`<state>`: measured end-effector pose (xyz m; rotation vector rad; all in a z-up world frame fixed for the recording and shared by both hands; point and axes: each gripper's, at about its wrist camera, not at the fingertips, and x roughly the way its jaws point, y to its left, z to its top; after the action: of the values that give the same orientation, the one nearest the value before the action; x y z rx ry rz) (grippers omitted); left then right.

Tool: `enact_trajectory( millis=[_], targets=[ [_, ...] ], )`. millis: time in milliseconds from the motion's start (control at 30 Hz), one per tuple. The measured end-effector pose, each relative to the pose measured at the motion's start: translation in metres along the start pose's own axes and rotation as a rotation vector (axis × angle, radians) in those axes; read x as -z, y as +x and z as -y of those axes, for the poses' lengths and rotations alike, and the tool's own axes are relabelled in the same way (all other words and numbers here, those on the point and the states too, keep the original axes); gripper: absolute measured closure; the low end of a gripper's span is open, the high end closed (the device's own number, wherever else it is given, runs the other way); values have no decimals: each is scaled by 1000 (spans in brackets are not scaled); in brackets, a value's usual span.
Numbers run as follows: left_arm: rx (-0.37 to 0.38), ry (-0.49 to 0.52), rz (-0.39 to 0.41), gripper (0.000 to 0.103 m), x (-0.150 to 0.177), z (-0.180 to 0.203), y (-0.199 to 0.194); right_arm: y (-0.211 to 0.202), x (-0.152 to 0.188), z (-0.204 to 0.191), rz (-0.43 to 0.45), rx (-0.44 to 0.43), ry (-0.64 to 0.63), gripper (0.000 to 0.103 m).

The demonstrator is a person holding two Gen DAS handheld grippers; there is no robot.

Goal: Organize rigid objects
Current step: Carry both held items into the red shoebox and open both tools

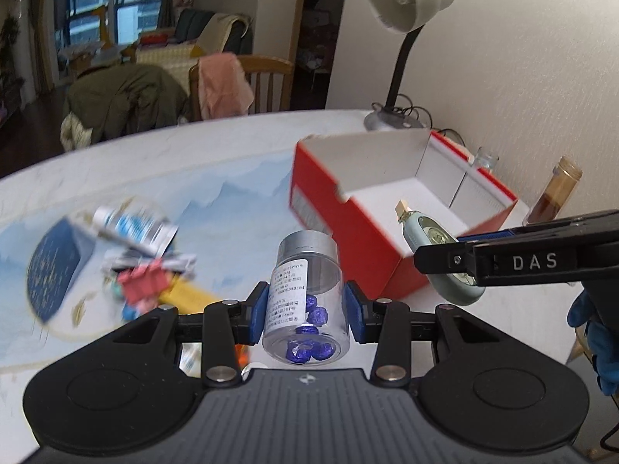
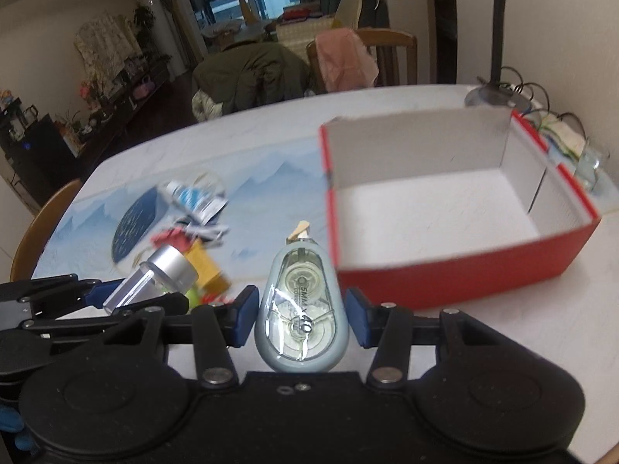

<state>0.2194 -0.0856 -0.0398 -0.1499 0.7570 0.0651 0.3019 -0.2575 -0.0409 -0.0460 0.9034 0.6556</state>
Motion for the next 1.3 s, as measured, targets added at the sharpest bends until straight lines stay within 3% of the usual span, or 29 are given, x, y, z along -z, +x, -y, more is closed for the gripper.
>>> enact_trajectory(
  millis=[367, 867, 1100, 1300],
  targets=[
    [4, 32, 5, 63, -63, 56, 51, 7, -40, 72, 41, 34, 13, 55],
    [-8, 38, -54, 63, -108, 108, 130, 29, -67, 149, 40, 82, 6, 55],
    [-7, 45, -110, 63, -117, 121, 171, 54, -73, 170, -16, 103, -21, 55],
    [-11, 45, -186, 63, -119, 128, 211, 85, -69, 180, -115, 102, -75, 55]
  ],
)
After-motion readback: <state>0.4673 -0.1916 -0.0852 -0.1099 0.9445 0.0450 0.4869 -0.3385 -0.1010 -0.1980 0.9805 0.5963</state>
